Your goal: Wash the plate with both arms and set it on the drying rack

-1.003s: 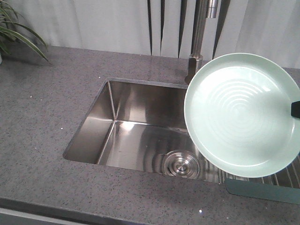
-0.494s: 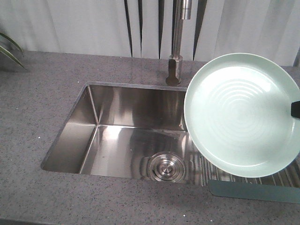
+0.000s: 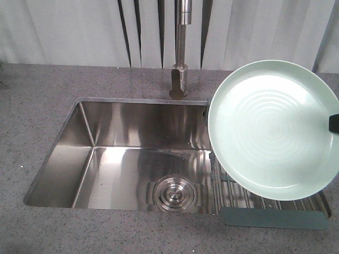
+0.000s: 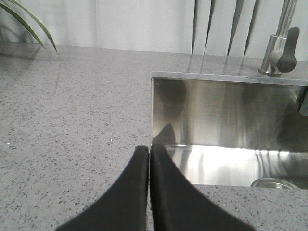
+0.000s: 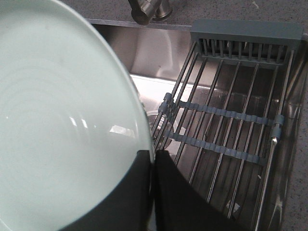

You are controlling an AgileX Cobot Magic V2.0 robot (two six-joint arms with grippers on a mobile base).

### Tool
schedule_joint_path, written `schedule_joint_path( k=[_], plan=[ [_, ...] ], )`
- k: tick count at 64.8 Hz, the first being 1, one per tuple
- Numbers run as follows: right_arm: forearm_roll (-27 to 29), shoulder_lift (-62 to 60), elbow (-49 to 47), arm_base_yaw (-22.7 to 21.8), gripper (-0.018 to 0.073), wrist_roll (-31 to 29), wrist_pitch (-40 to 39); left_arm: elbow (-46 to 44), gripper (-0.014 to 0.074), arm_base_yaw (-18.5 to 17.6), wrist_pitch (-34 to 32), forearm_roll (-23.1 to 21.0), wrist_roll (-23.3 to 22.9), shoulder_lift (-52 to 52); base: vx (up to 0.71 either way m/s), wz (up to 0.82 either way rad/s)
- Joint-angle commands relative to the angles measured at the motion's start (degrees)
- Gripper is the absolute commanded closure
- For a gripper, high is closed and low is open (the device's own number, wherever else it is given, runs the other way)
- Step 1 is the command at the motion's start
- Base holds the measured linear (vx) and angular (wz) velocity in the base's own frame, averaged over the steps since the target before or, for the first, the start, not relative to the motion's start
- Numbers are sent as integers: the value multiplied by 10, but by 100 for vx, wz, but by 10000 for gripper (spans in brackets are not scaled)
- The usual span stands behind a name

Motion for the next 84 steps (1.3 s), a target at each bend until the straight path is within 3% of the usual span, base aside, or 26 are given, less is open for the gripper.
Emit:
schedule_joint_path(
  k=[1,84],
  plan=[
    [33,-6,-14,-4,566,-5,-21,10,603,-3,-39,-1,-1,-7,2,-5],
    [33,-6,-14,-4,566,-5,-21,10,603,-3,-39,-1,-1,-7,2,-4]
  ],
)
